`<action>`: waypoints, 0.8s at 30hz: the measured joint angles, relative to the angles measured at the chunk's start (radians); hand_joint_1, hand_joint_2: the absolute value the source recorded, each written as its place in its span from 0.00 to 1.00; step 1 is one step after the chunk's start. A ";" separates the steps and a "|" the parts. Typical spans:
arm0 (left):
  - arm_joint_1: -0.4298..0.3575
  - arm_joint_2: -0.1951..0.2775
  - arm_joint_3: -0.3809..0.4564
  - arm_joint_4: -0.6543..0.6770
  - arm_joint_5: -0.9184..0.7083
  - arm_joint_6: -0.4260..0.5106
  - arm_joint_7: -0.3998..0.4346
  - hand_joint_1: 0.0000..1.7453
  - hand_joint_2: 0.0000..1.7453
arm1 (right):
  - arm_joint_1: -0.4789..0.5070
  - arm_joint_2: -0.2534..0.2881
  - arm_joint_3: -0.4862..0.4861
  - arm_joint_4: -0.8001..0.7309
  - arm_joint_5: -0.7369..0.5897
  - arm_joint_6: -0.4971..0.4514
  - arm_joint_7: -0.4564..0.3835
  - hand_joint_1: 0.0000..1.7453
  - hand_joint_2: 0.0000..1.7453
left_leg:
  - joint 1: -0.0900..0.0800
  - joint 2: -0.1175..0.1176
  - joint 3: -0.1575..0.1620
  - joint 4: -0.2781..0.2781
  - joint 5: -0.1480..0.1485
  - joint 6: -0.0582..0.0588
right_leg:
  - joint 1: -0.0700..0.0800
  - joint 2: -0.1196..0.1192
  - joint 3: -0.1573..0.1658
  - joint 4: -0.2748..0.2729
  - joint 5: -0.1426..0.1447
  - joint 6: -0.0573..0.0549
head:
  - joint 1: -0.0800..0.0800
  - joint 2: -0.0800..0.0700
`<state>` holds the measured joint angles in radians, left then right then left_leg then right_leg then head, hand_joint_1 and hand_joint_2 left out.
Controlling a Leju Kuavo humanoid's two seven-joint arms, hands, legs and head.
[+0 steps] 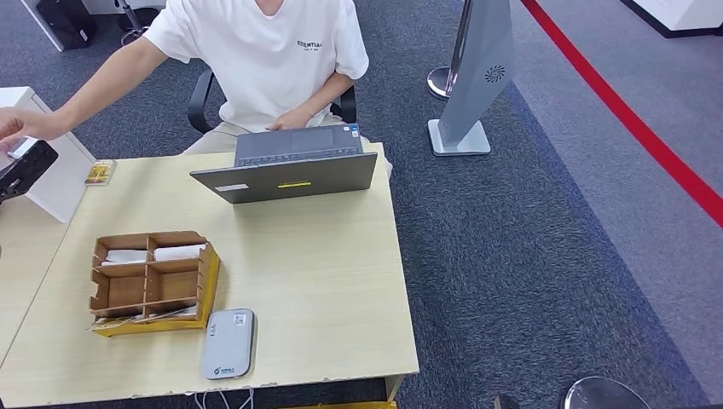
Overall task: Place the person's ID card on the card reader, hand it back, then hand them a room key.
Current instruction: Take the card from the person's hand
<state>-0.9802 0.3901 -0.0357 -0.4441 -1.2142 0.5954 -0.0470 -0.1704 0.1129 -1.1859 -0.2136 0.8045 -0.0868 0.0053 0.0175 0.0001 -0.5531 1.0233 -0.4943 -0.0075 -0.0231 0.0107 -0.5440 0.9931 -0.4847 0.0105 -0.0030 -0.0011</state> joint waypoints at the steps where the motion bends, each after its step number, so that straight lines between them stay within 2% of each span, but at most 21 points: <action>1: 0.000 0.000 -0.001 0.001 0.002 0.001 -0.002 1.00 1.00 | 0.000 0.000 0.000 0.000 0.000 0.000 0.000 0.00 1.00 | 0.000 0.000 0.000 0.000 0.000 0.000 | 0.000 0.000 0.000 0.000 0.000 0.000 | 0.000 0.000; 24: 0.001 0.000 -0.041 0.002 0.056 0.014 -0.035 1.00 1.00 | 0.002 0.000 0.000 0.000 0.001 0.000 -0.006 0.00 1.00 | 0.000 0.000 0.000 0.000 0.000 0.000 | 0.000 0.000 0.000 0.000 0.000 0.000 | 0.000 0.000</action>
<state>-0.9792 0.3903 -0.0764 -0.4421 -1.1580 0.6098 -0.0821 -0.1687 0.1129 -1.1860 -0.2136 0.8056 -0.0866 -0.0003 0.0175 0.0001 -0.5531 1.0233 -0.4943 -0.0075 -0.0232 0.0107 -0.5440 0.9930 -0.4847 0.0105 -0.0031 -0.0011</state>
